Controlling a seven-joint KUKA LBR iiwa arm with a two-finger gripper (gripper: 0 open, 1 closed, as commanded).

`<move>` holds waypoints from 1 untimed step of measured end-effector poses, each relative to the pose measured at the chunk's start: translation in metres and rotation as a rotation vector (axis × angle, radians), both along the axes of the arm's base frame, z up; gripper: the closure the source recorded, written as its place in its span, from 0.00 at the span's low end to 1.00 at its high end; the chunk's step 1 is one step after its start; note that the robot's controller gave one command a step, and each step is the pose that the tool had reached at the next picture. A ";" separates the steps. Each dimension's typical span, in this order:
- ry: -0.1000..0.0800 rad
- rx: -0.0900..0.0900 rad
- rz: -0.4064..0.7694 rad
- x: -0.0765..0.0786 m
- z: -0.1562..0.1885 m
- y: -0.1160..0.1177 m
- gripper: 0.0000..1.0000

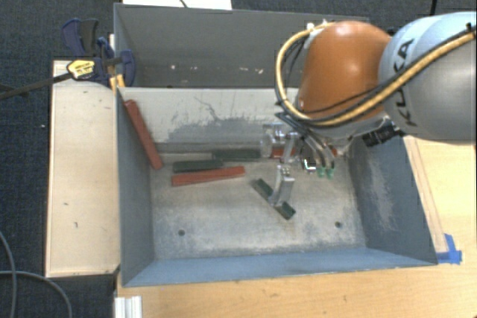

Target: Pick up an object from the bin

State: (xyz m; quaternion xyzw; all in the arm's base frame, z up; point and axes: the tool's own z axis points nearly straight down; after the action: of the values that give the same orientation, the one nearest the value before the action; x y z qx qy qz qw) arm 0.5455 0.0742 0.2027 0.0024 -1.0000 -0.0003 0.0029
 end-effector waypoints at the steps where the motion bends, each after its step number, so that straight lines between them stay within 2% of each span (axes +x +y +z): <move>1: -0.008 0.000 -0.002 0.002 0.004 0.000 0.00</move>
Offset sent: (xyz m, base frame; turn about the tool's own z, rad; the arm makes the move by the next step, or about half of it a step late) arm 0.0109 -0.0185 -0.1286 0.1239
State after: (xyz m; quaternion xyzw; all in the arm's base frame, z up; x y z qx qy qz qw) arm 0.5472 0.0737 0.2070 0.0014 -1.0000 -0.0005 -0.0011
